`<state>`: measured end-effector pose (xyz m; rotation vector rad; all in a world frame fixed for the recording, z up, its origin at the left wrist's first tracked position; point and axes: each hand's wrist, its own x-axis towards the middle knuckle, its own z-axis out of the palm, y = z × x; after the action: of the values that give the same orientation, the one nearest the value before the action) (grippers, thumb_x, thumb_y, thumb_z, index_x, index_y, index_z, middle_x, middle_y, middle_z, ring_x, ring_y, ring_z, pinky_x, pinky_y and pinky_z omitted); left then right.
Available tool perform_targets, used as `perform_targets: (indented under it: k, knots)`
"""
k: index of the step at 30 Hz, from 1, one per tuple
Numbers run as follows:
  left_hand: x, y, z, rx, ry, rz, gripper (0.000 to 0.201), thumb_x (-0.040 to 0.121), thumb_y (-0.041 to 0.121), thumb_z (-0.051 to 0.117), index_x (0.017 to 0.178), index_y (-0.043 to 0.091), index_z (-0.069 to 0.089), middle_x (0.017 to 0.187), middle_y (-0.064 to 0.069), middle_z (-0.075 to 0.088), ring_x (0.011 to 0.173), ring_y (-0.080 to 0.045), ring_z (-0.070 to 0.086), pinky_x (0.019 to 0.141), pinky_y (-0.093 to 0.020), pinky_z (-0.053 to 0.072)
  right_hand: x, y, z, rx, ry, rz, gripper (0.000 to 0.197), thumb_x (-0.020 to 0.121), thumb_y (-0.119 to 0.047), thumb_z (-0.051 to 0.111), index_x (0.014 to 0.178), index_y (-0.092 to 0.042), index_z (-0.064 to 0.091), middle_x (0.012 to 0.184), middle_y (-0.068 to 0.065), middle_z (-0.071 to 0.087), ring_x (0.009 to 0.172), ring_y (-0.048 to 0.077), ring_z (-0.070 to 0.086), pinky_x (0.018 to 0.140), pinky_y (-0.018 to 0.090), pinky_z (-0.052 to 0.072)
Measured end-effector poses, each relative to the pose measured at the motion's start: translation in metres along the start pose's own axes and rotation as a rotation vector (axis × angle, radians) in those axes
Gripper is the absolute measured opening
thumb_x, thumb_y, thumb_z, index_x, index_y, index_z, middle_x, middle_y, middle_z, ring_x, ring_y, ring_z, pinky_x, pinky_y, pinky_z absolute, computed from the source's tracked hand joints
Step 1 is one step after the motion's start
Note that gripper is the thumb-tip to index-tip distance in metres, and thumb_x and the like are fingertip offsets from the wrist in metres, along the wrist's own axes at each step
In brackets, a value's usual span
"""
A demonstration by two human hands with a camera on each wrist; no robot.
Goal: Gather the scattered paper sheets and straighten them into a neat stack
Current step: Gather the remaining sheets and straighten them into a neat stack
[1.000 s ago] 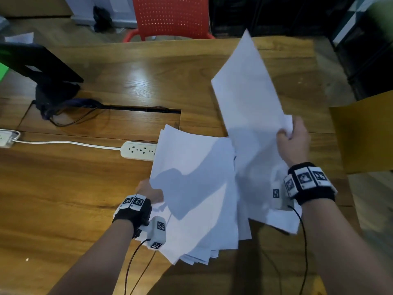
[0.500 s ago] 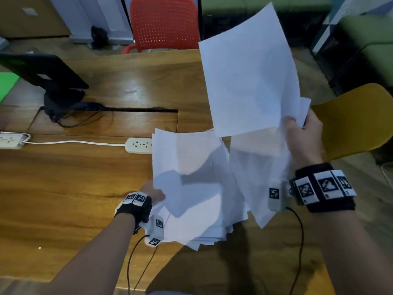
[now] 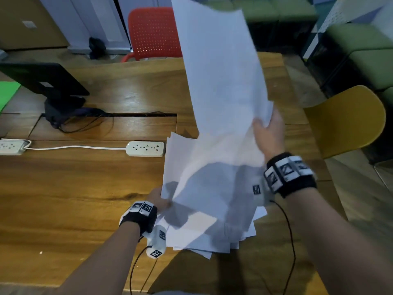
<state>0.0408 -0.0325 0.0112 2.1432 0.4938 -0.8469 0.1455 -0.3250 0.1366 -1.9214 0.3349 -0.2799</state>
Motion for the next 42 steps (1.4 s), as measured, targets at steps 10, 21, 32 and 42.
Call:
perform_targets:
  k: [10, 21, 32, 42]
  knots:
    - [0.004, 0.010, 0.018, -0.100, 0.031, -0.042, 0.093, 0.050, 0.078, 0.072, 0.122, 0.021, 0.057, 0.113, 0.001, 0.068, 0.092, -0.016, 0.065, 0.075, -0.032, 0.055, -0.074, 0.125, 0.031, -0.225, -0.184, 0.295, 0.051, 0.086, -0.005, 0.041, 0.131, -0.029, 0.038, 0.093, 0.015, 0.064, 0.082, 0.036, 0.062, 0.074, 0.042, 0.053]
    - [0.010, 0.017, 0.048, 0.011, 0.168, -0.146, 0.098, 0.057, 0.030, 0.089, 0.132, 0.019, 0.028, 0.131, -0.013, 0.052, 0.119, -0.036, 0.053, 0.096, -0.049, 0.048, -0.064, 0.139, 0.039, -0.509, -0.006, 0.256, 0.018, 0.087, -0.016, 0.057, 0.103, -0.010, 0.062, 0.112, 0.013, 0.055, 0.093, 0.034, 0.057, 0.082, 0.041, 0.048]
    - [0.016, 0.015, 0.043, 0.043, 0.225, -0.101, 0.059, 0.089, 0.028, 0.063, 0.137, 0.005, 0.038, 0.136, -0.021, 0.049, 0.124, -0.038, 0.050, 0.100, -0.044, 0.046, -0.086, 0.142, -0.009, -0.746, -0.706, 0.484, 0.023, 0.076, -0.017, 0.058, 0.060, -0.015, 0.042, 0.062, 0.002, 0.045, 0.057, 0.018, 0.044, 0.050, 0.024, 0.030]
    - [0.014, 0.017, 0.031, -0.185, 0.150, -0.196, 0.064, 0.094, 0.051, 0.041, 0.140, 0.008, 0.042, 0.144, -0.016, 0.044, 0.128, -0.036, 0.046, 0.101, -0.040, 0.039, -0.106, 0.150, -0.008, -0.925, -0.670, 0.366, 0.046, 0.069, -0.057, 0.070, 0.083, -0.017, 0.054, 0.091, 0.005, 0.053, 0.082, 0.018, 0.056, 0.070, 0.029, 0.048]
